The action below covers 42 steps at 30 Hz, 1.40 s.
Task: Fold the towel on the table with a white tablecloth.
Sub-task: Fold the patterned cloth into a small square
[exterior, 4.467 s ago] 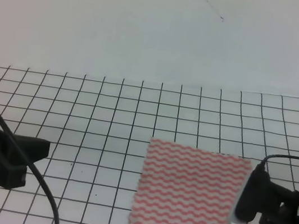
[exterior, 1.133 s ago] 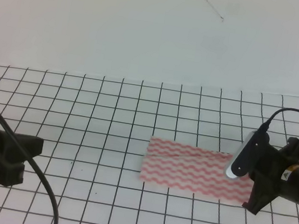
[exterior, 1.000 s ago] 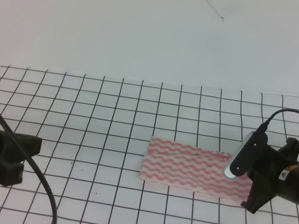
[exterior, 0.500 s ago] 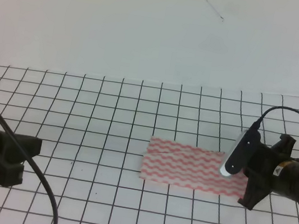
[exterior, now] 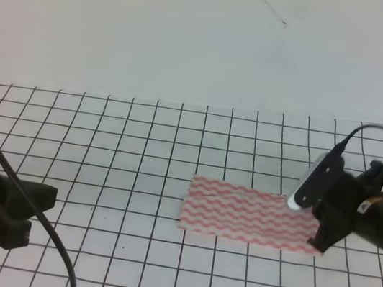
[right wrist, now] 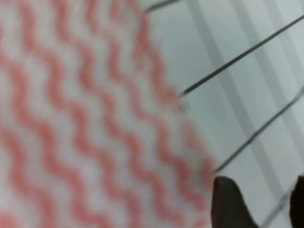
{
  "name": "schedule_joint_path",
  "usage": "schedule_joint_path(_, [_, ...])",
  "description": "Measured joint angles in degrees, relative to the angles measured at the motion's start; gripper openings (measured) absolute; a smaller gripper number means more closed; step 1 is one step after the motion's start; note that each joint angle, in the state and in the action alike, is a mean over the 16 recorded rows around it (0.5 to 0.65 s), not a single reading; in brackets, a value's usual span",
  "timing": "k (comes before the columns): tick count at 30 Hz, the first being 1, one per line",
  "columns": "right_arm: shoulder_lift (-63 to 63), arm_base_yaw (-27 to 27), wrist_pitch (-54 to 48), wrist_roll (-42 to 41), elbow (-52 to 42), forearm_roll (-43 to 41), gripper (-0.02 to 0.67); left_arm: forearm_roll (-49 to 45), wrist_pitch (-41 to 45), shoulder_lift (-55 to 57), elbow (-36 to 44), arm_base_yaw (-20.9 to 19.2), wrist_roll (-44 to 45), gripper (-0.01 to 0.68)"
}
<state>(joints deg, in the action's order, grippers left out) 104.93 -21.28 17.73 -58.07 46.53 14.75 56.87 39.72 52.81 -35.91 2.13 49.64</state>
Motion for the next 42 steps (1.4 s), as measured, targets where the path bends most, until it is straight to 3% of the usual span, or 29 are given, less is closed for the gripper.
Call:
schedule_joint_path(8, [-4.4, -1.3, -9.9, 2.1, 5.8, 0.4, 0.300, -0.7, -0.4, 0.0, 0.0, 0.0, -1.9, 0.000])
schedule_joint_path(20, [1.8, -3.7, -53.2, 0.1, 35.7, 5.5, 0.304, -0.9, -1.7, -0.1, 0.0, 0.0, -5.7, 0.001])
schedule_joint_path(25, [9.1, -3.9, -65.5, -3.1, 47.4, 8.4, 0.301, -0.9, -1.6, -0.1, 0.0, 0.0, -6.3, 0.001])
schedule_joint_path(32, [17.9, -3.9, -71.4, -4.1, 55.2, 8.9, 0.297, -0.9, -0.8, -0.1, 0.0, 0.0, -6.5, 0.000])
schedule_joint_path(42, [23.5, -3.9, -71.6, -4.7, 56.5, 7.4, 0.281, -0.9, 0.4, -0.1, 0.0, 0.0, -6.5, 0.001])
